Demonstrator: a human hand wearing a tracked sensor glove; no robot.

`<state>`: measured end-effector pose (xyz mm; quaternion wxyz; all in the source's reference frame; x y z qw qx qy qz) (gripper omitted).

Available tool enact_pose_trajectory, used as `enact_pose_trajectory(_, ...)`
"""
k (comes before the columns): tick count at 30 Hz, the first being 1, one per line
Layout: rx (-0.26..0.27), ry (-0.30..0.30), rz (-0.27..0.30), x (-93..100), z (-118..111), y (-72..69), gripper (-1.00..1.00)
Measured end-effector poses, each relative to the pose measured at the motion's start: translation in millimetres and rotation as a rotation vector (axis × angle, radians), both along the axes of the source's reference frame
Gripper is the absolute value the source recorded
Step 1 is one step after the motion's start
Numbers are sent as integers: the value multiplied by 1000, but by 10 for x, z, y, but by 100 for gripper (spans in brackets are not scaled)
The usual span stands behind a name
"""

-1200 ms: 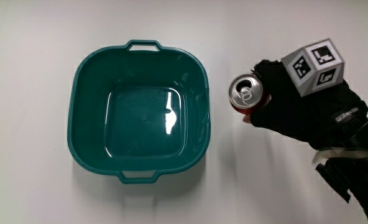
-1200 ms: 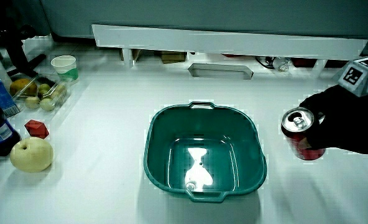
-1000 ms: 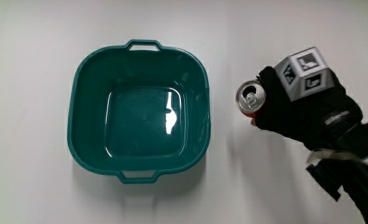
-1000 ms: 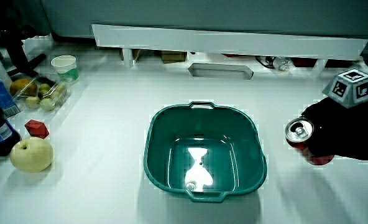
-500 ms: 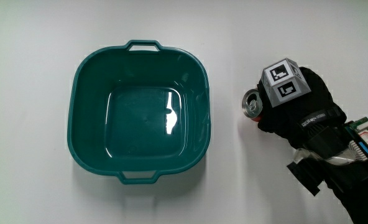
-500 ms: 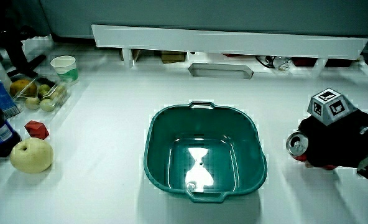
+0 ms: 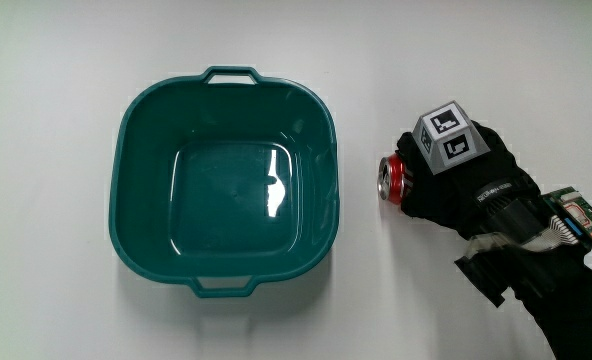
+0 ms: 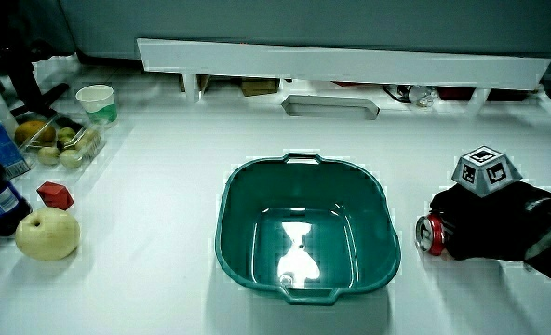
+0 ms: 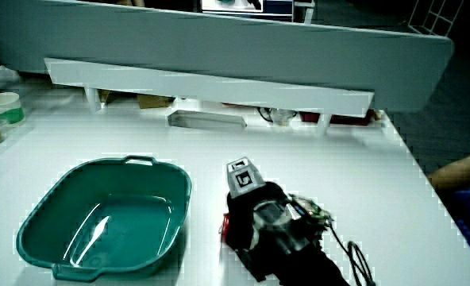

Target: Place cola on desk

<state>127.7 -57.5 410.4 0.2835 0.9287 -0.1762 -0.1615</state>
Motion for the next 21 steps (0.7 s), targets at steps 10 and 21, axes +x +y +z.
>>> enact_pose_trajectory(10, -13, -20, 10, 40, 31, -8, -21)
enact_pose_trajectory(21, -27, -50, 54, 168, -29, -19, -67)
